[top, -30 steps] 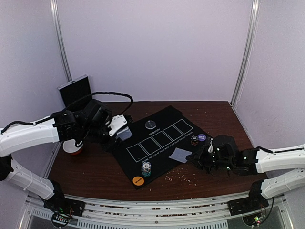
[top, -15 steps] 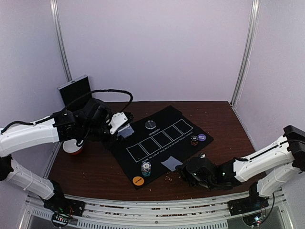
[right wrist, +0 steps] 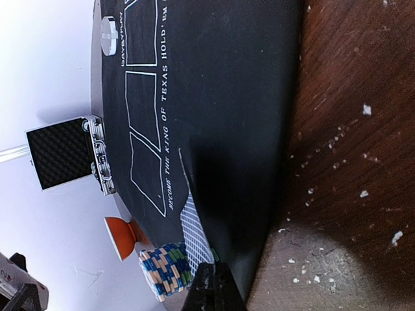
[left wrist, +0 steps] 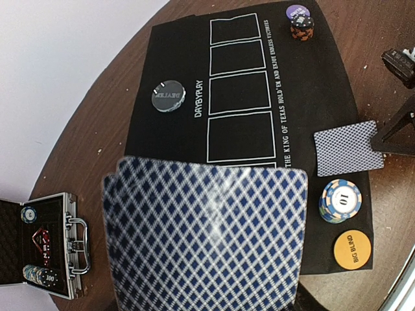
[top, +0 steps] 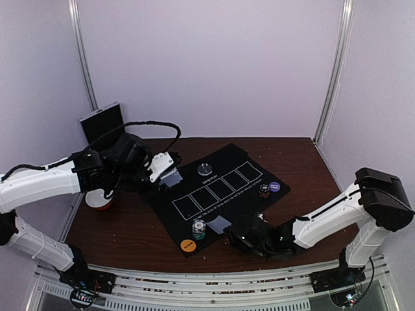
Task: Distribute texas hold em gaming equipment
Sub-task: Distribute the poker card in the big blind area.
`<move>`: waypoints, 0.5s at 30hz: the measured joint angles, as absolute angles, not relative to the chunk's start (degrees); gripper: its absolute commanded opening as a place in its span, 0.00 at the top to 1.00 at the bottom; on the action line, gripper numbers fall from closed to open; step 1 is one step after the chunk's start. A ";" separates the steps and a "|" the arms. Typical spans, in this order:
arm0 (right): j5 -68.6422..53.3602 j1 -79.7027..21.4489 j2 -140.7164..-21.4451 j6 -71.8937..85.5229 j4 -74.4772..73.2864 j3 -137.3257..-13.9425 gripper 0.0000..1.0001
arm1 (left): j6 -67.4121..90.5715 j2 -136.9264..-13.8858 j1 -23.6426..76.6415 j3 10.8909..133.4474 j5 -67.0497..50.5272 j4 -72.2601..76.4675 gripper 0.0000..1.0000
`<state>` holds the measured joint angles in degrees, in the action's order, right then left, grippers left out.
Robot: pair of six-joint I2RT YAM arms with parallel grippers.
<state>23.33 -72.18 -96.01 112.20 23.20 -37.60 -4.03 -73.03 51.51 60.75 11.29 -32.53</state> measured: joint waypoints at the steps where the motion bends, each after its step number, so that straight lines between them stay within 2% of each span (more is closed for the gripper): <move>1: 23.33 -72.20 -96.36 112.36 23.09 -37.80 1.00 | -4.03 -73.03 51.51 60.75 11.29 -32.53 0.45; 8: 22.57 -72.27 -97.49 113.49 23.11 -39.70 0.98 | -4.08 -73.03 51.51 60.75 11.31 -32.53 0.45; 15: 20.27 -72.53 -97.86 115.74 21.45 -39.68 0.65 | -4.14 -73.03 51.51 60.75 11.31 -32.53 0.45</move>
